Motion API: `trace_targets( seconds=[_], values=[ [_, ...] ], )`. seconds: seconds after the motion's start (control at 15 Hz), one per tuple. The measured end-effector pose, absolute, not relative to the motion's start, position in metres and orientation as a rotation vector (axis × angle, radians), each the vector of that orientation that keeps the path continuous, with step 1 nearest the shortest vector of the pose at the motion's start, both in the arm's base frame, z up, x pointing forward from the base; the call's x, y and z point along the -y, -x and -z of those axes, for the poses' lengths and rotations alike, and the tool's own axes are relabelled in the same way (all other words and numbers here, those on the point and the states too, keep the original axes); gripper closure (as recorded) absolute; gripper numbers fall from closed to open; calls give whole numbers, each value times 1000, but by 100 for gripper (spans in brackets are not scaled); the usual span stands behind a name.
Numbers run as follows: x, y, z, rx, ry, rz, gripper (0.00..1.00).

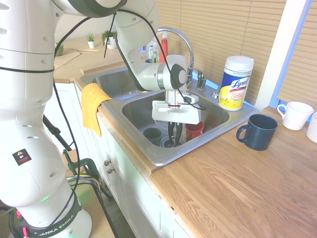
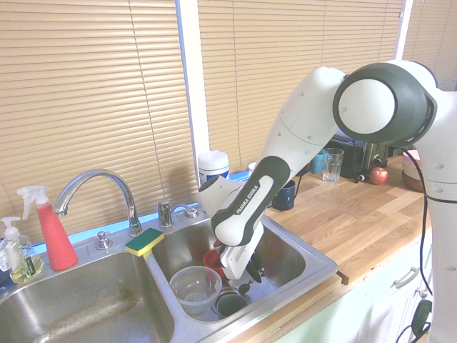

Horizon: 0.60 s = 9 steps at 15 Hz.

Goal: Put the spoon into the sink

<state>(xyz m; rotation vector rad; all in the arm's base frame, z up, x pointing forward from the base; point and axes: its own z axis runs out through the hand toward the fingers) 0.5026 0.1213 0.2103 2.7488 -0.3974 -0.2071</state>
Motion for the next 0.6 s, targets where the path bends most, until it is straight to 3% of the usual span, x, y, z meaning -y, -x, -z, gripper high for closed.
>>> trace_targets(
  seconds=[0.6],
  values=[
    [-131,-504,-220,397,-2766,184,0]
  ],
)
